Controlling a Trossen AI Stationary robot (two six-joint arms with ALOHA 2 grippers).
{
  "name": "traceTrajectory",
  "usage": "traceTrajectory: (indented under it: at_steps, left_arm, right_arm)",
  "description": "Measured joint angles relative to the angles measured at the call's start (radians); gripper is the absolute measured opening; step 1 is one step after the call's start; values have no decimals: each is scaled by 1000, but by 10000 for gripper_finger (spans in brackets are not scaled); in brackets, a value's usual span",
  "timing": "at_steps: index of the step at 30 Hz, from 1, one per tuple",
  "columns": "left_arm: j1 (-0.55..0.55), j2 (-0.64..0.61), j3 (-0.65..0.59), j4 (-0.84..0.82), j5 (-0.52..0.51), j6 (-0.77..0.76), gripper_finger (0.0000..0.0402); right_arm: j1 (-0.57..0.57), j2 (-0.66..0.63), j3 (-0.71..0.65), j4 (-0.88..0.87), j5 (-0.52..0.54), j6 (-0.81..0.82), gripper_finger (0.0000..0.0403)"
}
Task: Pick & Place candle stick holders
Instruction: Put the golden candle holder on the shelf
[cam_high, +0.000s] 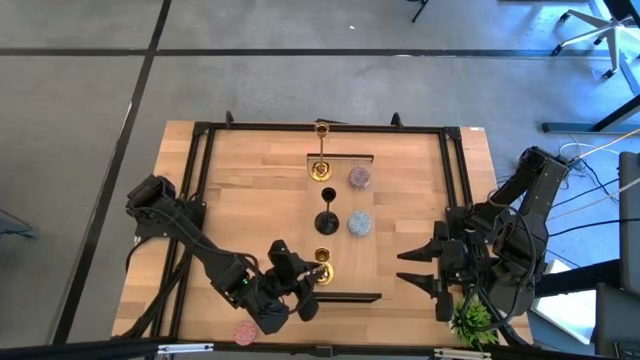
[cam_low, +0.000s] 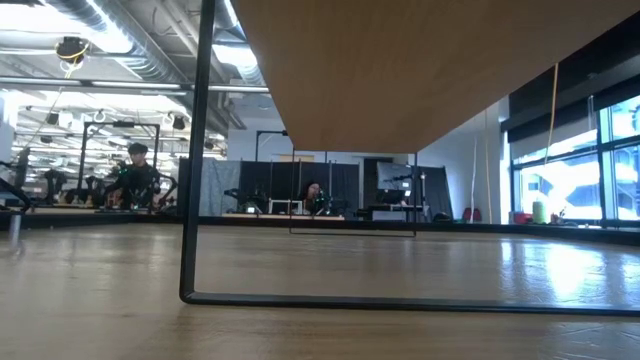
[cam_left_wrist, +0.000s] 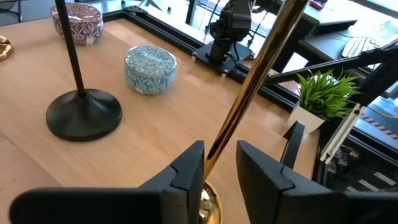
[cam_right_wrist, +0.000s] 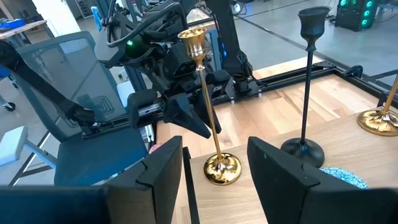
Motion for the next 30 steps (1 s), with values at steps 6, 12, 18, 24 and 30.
traceTrajectory:
  at_steps: [6, 12, 18, 24, 30]
  left_arm:
    - [15, 0, 0, 0, -2, -12, 115]
    - [15, 0, 1, -6, -2, -82, 127]
    - [14, -1, 1, -7, 5, -95, 128]
    - [14, -10, 1, -7, 31, -136, 128]
    - [14, -24, 2, -6, 30, -149, 128]
  right_arm:
    - [-5, 0, 0, 0, 0, 0, 186]
    - [-5, 0, 0, 0, 0, 0, 186]
    - [-6, 0, 0, 0, 3, 0, 186]
    - [-6, 0, 0, -1, 4, -8, 186]
    - [-9, 0, 0, -8, 5, -8, 186]
